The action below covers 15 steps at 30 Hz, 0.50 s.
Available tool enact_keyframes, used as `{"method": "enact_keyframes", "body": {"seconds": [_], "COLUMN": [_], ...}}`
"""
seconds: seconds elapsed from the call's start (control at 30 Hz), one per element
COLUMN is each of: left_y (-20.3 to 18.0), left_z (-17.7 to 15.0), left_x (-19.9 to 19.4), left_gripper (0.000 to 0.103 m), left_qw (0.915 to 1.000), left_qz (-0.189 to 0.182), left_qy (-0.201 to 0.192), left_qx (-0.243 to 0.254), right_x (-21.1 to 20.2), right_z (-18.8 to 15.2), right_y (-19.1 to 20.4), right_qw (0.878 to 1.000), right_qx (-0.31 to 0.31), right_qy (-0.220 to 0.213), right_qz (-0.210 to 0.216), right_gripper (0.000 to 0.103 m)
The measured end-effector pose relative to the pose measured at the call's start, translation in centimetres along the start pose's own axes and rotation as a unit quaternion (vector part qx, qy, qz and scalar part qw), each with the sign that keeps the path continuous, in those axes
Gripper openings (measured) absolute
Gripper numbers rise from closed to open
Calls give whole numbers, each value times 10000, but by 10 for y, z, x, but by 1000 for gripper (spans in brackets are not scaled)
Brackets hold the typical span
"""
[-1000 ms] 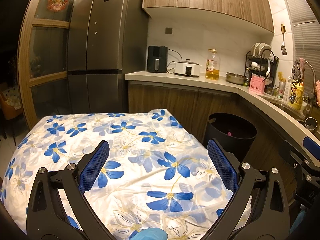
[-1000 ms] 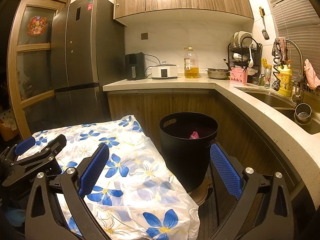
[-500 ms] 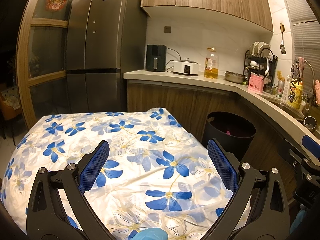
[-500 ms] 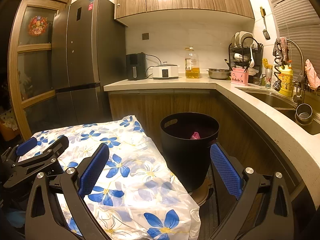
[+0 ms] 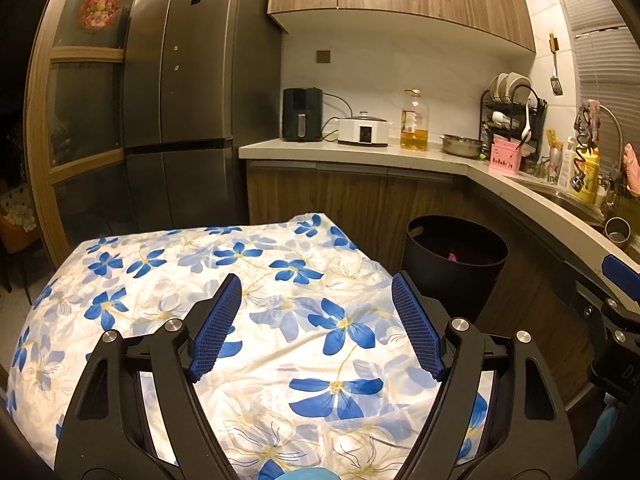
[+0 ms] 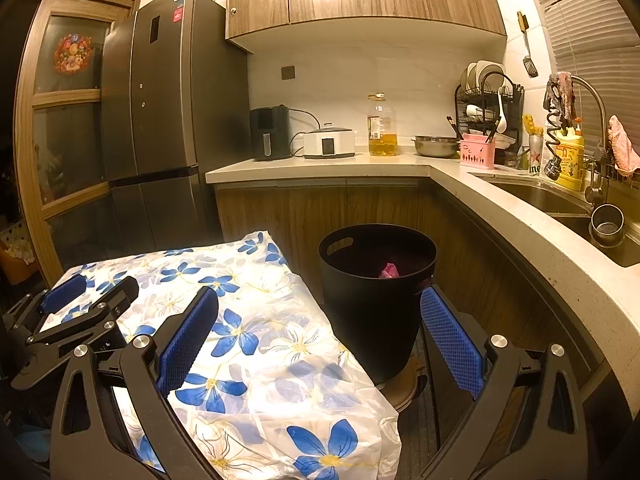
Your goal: Collect trash
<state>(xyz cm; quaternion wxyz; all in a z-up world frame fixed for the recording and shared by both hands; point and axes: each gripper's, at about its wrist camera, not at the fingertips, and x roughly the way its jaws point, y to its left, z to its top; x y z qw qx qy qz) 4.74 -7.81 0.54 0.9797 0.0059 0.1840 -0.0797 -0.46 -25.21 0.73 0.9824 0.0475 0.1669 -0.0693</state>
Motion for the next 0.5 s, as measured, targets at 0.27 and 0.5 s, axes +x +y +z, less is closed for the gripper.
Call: {"method": "enact_keyframes", "body": {"seconds": [0.27,0.5], "left_y": [3,7], "left_z": [0,1], "left_x": [0,-2], "left_gripper": [84,87], "left_qw": [9999,9997], "left_qz": [110,234], "left_qy": [-7,-36], "left_qx": [-26,-81], "right_x": [-1,-1], "right_z": [-1,-1], "right_y": [-3,-5], "right_qw": [10000,10000], "right_qx": [37,77], "right_qy": [-15,-24], "right_qz": [0,-6], "right_gripper": [97,97]}}
